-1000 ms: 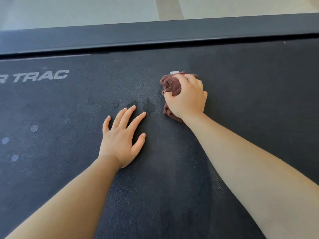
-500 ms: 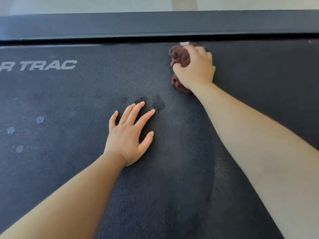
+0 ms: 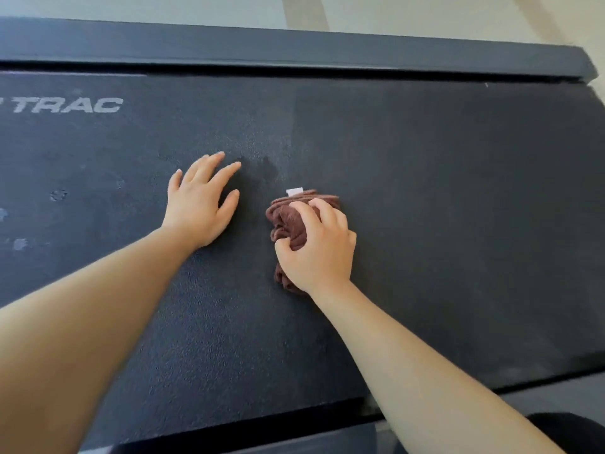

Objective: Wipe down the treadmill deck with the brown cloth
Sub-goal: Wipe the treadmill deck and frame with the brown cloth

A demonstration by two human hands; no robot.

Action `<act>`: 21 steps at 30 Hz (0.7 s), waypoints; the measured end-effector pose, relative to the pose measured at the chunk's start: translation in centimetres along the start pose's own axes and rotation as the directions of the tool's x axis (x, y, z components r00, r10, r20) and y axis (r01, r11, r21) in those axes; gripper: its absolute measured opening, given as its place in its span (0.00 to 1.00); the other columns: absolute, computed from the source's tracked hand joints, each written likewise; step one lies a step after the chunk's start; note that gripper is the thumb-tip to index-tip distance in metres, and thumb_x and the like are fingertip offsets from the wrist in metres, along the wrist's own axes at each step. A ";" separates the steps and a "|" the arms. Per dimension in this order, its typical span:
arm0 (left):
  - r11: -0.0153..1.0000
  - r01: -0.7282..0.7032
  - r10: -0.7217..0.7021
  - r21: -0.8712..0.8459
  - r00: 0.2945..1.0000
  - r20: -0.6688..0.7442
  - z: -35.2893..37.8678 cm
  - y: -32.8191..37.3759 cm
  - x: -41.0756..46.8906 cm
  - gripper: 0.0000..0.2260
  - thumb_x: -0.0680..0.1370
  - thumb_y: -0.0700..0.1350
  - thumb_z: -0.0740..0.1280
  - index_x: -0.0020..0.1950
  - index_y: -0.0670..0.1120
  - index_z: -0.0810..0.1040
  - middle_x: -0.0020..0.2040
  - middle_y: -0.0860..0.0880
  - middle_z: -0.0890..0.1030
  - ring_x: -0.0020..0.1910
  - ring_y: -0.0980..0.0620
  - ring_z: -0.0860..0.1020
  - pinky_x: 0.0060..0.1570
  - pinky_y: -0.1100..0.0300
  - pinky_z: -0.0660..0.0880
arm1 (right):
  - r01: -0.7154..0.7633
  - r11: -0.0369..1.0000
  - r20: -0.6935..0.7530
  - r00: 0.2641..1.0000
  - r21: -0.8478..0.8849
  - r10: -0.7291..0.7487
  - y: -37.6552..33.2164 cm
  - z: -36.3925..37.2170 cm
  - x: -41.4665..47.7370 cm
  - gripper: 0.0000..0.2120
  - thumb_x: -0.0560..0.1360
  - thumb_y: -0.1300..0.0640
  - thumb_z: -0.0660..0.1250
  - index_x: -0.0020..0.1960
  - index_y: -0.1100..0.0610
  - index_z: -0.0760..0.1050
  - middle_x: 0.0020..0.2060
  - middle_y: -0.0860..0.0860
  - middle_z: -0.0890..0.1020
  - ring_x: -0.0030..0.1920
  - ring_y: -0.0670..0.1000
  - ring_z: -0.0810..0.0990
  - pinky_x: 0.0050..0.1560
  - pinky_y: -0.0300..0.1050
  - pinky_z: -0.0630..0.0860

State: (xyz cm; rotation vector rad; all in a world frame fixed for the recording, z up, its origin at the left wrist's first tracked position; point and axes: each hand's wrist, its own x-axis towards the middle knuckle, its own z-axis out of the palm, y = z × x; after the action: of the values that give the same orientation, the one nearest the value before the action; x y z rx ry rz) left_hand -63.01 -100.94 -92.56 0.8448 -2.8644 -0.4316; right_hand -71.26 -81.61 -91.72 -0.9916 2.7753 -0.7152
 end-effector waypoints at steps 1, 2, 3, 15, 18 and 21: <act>0.999 0.043 -0.043 0.020 0.999 0.000 -0.1 -0.5 0.4 0.22 0.80 0.52 0.56 0.74 0.53 0.62 0.76 0.48 0.59 0.75 0.46 0.54 0.71 0.41 0.49 | -0.004 1.000 -0.002 1.000 0.012 0.004 -0.3 0.2 1.0 0.24 0.69 0.43 0.64 0.65 0.45 0.71 0.67 0.48 0.71 0.67 0.54 0.65 0.62 0.58 0.67; 0.996 0.085 -0.085 0.041 0.996 0.014 -0.1 -1.0 0.8 0.22 0.80 0.53 0.55 0.74 0.53 0.60 0.77 0.48 0.57 0.76 0.46 0.52 0.72 0.41 0.48 | -0.003 1.000 -0.009 1.000 0.024 0.003 -0.6 0.4 2.2 0.24 0.69 0.43 0.64 0.64 0.45 0.72 0.66 0.48 0.71 0.67 0.53 0.66 0.62 0.58 0.67; 0.991 0.119 -0.120 0.060 0.992 0.027 0.1 -1.3 0.9 0.23 0.80 0.54 0.53 0.75 0.54 0.58 0.77 0.49 0.55 0.76 0.47 0.50 0.72 0.42 0.47 | 0.002 0.999 -0.020 1.000 0.034 -0.002 -0.9 0.7 3.4 0.24 0.69 0.43 0.64 0.64 0.45 0.72 0.66 0.48 0.71 0.66 0.53 0.66 0.61 0.58 0.68; 0.984 0.155 -0.154 0.087 0.988 -0.021 1.0 -1.8 1.4 0.26 0.75 0.61 0.47 0.73 0.58 0.59 0.76 0.51 0.58 0.75 0.50 0.53 0.71 0.43 0.50 | -0.001 0.997 -0.098 0.995 0.075 0.009 -4.3 4.2 22.5 0.25 0.68 0.41 0.64 0.64 0.42 0.72 0.62 0.46 0.74 0.64 0.53 0.68 0.58 0.54 0.67; 0.985 0.153 -0.151 0.077 0.988 -0.030 0.9 -2.0 1.5 0.26 0.75 0.61 0.48 0.73 0.58 0.60 0.76 0.51 0.59 0.75 0.50 0.54 0.71 0.44 0.50 | -0.015 0.998 -0.084 0.996 0.064 0.021 -4.8 4.4 24.7 0.24 0.68 0.40 0.63 0.64 0.40 0.71 0.62 0.45 0.73 0.64 0.53 0.68 0.59 0.55 0.67; 0.986 0.152 -0.150 0.071 0.988 -0.028 1.0 -2.1 1.5 0.26 0.75 0.60 0.50 0.73 0.58 0.61 0.76 0.51 0.58 0.75 0.50 0.53 0.71 0.44 0.49 | -0.011 0.998 -0.054 0.998 0.057 0.014 -4.9 4.1 24.0 0.25 0.68 0.42 0.63 0.66 0.42 0.70 0.63 0.46 0.72 0.65 0.53 0.67 0.59 0.55 0.67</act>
State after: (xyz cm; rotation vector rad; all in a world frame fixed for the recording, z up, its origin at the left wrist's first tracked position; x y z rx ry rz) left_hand -63.39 -103.25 -94.09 1.0774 -2.8216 -0.3322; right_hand -86.13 -101.45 -91.75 -0.9579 2.7875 -0.8267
